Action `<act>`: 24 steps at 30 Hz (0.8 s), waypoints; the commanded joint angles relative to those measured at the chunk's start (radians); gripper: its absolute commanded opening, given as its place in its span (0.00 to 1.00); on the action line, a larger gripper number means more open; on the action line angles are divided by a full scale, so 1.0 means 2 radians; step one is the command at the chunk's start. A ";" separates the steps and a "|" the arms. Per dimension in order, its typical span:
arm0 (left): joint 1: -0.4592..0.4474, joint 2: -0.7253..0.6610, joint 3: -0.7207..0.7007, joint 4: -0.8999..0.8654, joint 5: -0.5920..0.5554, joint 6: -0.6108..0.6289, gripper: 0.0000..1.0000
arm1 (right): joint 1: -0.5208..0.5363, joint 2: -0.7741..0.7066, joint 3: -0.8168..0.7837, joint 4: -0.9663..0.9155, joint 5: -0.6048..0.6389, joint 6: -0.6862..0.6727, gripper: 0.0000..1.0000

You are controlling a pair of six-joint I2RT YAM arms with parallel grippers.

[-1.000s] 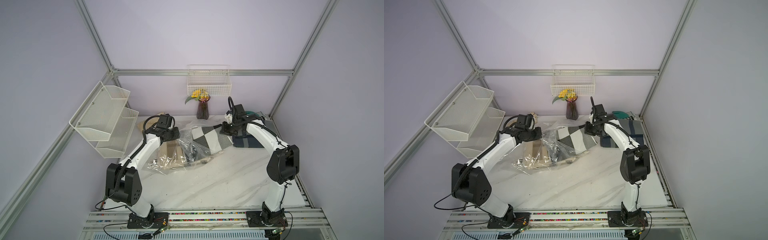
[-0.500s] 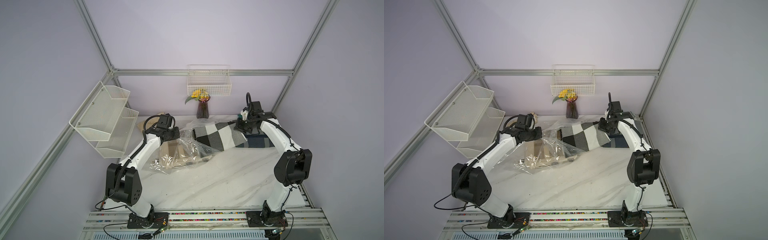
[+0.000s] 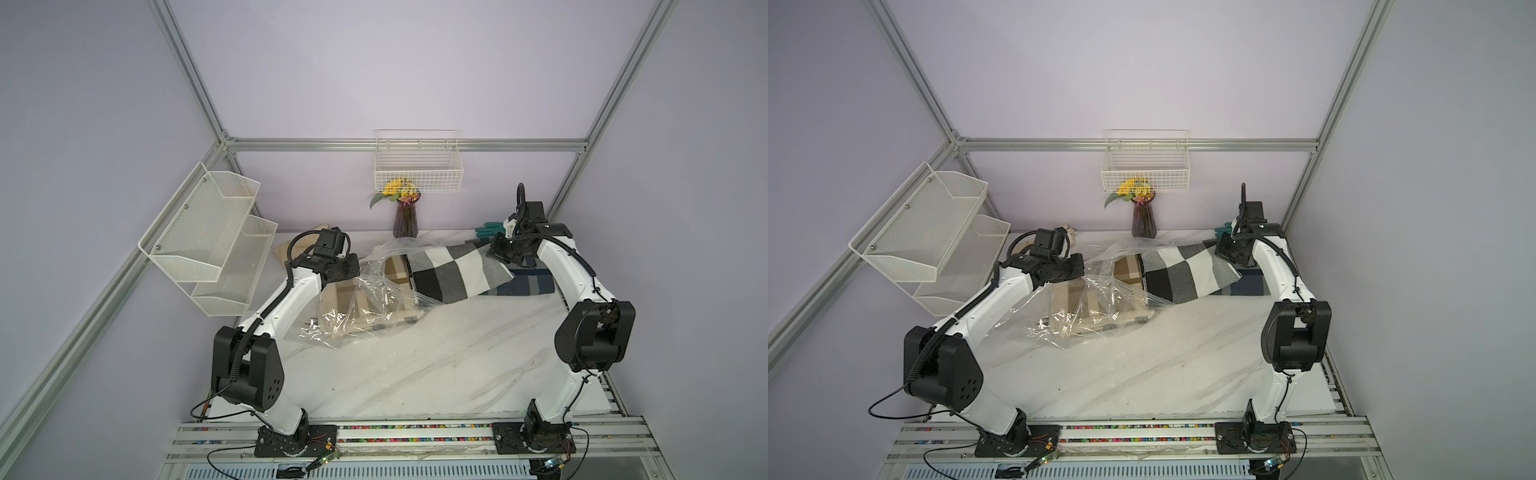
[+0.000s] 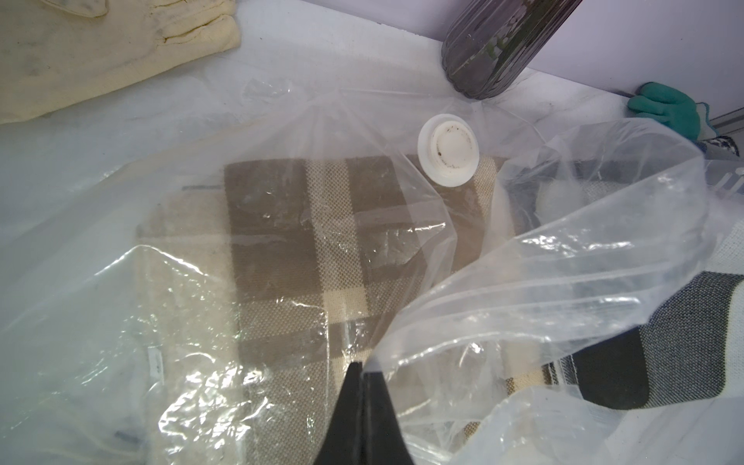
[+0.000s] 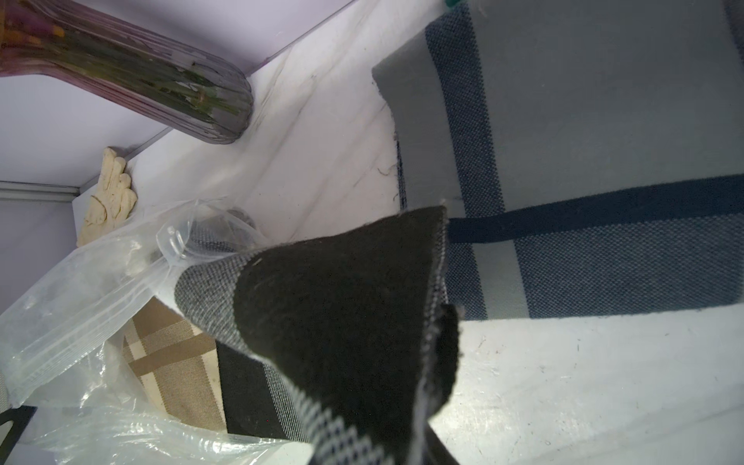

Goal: Take the scarf out of the vacuum bag
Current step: Take out the scarf from the vacuum bag, then place the scarf at the corner of the board.

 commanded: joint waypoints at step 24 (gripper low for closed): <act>0.007 -0.024 0.009 0.005 -0.033 0.003 0.00 | -0.084 0.028 0.002 0.159 -0.010 0.086 0.00</act>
